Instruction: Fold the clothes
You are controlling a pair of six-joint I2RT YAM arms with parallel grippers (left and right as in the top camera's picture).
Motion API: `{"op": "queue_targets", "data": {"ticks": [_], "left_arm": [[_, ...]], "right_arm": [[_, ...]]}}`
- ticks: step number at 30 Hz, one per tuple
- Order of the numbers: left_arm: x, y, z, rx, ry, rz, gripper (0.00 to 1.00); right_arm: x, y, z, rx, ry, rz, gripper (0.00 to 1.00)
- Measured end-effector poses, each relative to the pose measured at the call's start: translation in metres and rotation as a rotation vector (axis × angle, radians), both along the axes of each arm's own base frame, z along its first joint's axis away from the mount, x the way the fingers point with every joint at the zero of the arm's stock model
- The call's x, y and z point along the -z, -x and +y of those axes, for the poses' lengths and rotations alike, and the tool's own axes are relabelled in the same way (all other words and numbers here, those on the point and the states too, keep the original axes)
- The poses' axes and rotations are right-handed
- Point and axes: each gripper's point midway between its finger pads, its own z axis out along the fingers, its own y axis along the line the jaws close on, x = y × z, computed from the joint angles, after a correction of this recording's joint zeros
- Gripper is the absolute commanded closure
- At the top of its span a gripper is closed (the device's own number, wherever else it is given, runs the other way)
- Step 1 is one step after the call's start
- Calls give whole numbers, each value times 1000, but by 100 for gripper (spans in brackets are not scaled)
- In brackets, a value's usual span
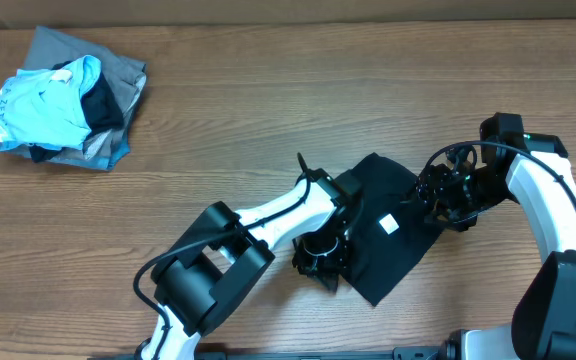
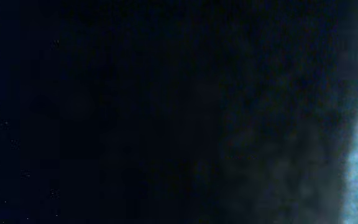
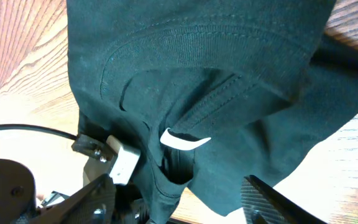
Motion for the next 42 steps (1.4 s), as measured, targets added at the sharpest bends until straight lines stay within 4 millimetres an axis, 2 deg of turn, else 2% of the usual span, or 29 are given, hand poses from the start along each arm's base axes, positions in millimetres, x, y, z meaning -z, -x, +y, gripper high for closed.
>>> {"op": "queue_targets", "data": {"ticks": [2, 3, 4, 5, 6, 8, 10, 11, 12, 14, 16, 18, 23, 24, 27, 29, 30, 31, 33, 35, 40, 42], "left_arm": [[0, -3, -3, 1, 18, -10, 85], [0, -3, -3, -2, 20, -8, 85], [-2, -6, -3, -9, 27, -9, 83], [-5, -10, -4, -19, 38, -15, 83], [-10, -15, -4, -28, 49, -26, 82], [-25, -29, -5, -53, 89, -67, 77], [-54, -52, -5, -92, 153, -146, 69], [-70, -64, -4, -113, 185, -194, 64], [-85, -75, -2, -127, 214, -238, 49], [-116, -101, 7, -159, 267, -365, 34], [-126, -115, 18, -183, 263, -431, 30], [-124, -126, 25, -190, 241, -474, 27], [-110, -133, 29, -137, 214, -501, 26], [-104, -133, 29, -129, 207, -492, 26], [-82, -131, 25, -102, 184, -451, 27], [-66, -127, 18, -78, 183, -421, 29], [-57, -125, 14, -59, 186, -407, 34], [-51, -123, 12, -49, 182, -393, 43], [-36, -116, 10, -22, 168, -356, 57], [-25, -112, 11, -9, 155, -324, 67], [-5, -101, 14, -6, 127, -244, 70], [-5, -101, 14, -6, 130, -239, 70]], "right_arm": [[0, -2, 0, 2, 1, -7, 31], [0, -4, 0, 2, 2, -15, 43], [1, -8, -1, 2, 5, -34, 62], [1, -11, -1, 5, 5, -49, 75], [2, -17, -1, 4, 1, -78, 81], [4, -24, 2, 3, -11, -115, 82], [11, -23, 8, -9, -25, -129, 82], [15, -21, 13, -15, -31, -123, 82], [21, -18, 17, -19, -32, -121, 82], [37, -11, 25, -23, -34, -109, 82], [50, -2, 29, -15, -37, -79, 82], [67, 14, 30, 13, -40, -7, 85], [77, 40, 25, 54, -9, 125, 84], [78, 46, 22, 61, 5, 153, 81], [76, 56, 17, 57, 28, 195, 55], [71, 58, 17, 39, 27, 188, 51], [69, 59, 17, 36, 25, 183, 50], [67, 59, 18, 32, 21, 181, 49], [63, 62, 24, 11, -12, 178, 48], [59, 68, 36, -21, -59, 184, 46], [53, 88, 77, -131, -171, 209, 29], [52, 88, 92, -160, -188, 193, 30]]}}
